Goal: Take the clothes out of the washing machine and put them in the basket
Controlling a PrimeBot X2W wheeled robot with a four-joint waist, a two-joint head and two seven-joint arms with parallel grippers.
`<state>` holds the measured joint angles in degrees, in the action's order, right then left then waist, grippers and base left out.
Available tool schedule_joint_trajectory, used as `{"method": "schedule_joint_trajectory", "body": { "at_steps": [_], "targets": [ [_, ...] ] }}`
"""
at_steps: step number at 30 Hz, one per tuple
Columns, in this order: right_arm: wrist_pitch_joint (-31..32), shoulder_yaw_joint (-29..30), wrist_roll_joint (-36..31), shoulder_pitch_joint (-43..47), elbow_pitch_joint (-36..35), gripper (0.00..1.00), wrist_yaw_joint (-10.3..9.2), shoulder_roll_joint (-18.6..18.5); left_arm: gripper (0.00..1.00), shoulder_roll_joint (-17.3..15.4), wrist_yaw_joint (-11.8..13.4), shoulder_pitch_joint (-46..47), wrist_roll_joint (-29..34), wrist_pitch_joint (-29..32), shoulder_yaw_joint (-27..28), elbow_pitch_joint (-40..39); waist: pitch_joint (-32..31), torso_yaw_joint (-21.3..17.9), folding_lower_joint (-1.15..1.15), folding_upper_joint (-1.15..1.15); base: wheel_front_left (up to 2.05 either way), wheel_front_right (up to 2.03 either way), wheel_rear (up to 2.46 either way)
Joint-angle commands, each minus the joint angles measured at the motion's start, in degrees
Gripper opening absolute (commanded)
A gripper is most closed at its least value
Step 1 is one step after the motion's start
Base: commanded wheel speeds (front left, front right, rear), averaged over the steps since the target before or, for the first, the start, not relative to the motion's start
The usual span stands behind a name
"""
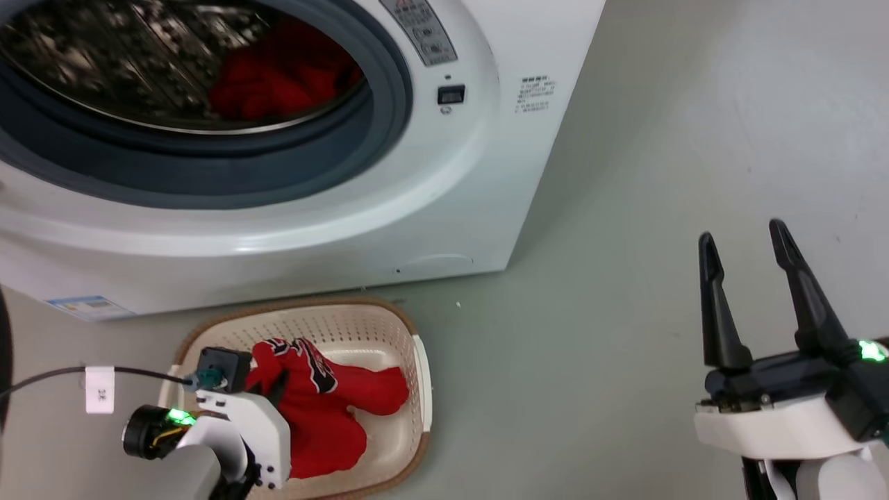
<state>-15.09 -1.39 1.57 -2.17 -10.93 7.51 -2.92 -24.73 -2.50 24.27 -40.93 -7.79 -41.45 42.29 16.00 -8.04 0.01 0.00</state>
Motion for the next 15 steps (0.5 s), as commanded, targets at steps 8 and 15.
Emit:
{"method": "schedule_joint_trajectory", "body": {
  "at_steps": [8, 15],
  "targets": [
    [-0.11, -0.96, 1.72, -6.25, -1.46, 1.0, -0.05, 0.07, 0.0, 3.48, -2.39, 9.3, -2.08, -0.22, 1.6, 16.46, 13.19, -4.38, -0.01, 0.0, 0.0, 0.0, 0.0],
    [-0.11, -0.57, 3.19, -9.68, -2.99, 1.0, -0.04, 0.08, 0.0, 4.6, -2.62, 17.1, -0.43, 1.04, 0.13, 25.29, 21.06, -5.24, -0.01, 0.0, 0.0, 0.0, 0.0]
  ]
}}
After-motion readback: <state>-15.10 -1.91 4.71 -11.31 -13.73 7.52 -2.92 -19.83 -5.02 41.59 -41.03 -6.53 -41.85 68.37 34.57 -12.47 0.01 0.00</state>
